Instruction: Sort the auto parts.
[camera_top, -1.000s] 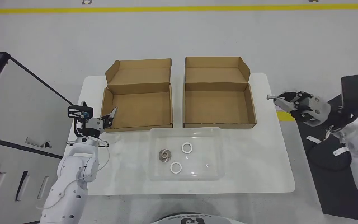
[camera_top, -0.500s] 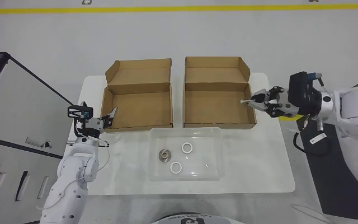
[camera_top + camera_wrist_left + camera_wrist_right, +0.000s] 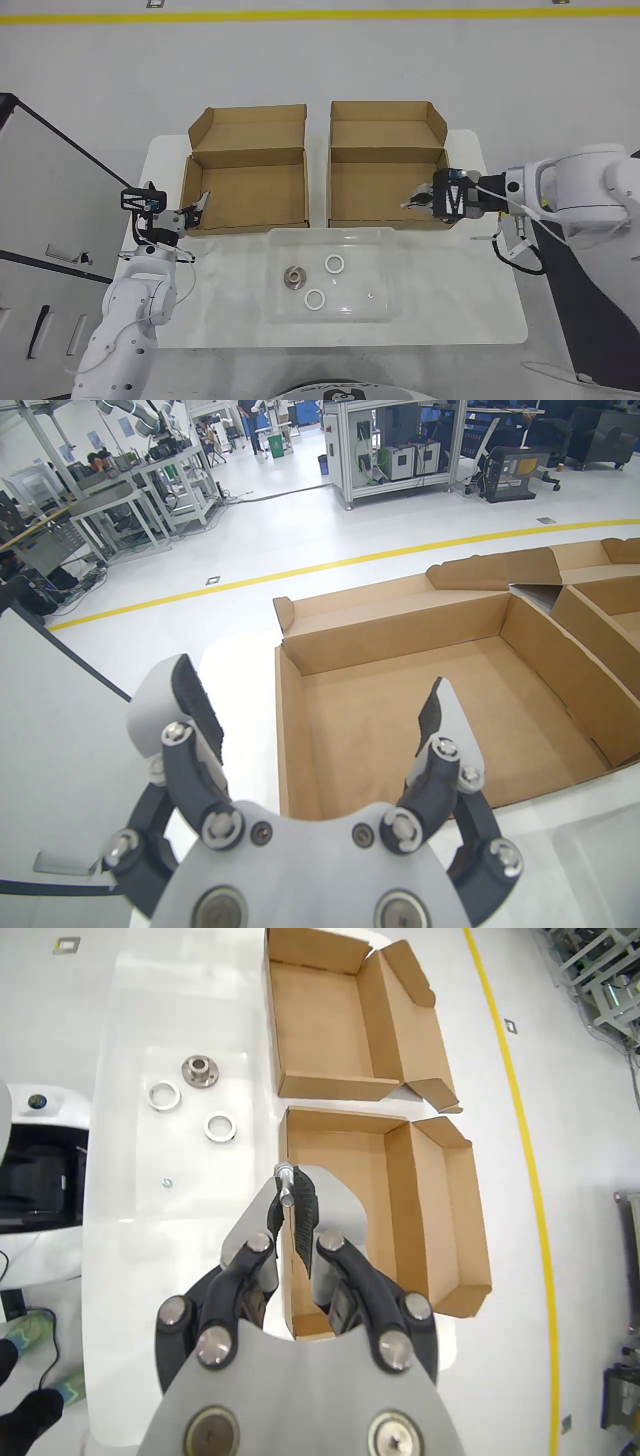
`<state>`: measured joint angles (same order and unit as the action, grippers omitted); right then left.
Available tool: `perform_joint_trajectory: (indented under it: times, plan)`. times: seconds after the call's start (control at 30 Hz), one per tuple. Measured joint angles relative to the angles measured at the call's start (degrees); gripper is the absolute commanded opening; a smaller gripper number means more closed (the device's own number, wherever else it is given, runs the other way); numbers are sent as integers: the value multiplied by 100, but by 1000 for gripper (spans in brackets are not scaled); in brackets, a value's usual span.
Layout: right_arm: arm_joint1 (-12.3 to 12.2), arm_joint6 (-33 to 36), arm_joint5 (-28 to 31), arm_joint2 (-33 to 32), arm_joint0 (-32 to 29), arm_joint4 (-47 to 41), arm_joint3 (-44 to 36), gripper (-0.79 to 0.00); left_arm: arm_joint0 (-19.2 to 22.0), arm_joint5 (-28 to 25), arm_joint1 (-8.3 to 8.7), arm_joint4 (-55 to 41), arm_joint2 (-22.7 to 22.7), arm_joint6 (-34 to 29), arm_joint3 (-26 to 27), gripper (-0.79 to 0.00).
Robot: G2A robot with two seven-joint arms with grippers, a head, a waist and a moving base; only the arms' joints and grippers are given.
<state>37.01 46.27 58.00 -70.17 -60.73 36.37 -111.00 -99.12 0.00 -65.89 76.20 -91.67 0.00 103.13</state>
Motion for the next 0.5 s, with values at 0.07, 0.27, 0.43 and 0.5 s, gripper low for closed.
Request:
perform_joint_trajectory:
  times: [0.07, 0.27, 0.43, 0.5]
  plan:
    - [-46, -2, 0, 333, 226, 186, 58, -785, 0, 0, 0, 0, 0, 0, 0, 0]
    - [-133, -119, 0, 1286, 950, 633, 354, -785, 0, 0, 0, 0, 0, 0, 0, 0]
    - [-167, -366, 0, 2102, 1633, 1017, 711, -785, 0, 0, 0, 0, 0, 0, 0, 0]
    - [-172, -529, 0, 2446, 1944, 1162, 897, -785, 0, 0, 0, 0, 0, 0, 0, 0]
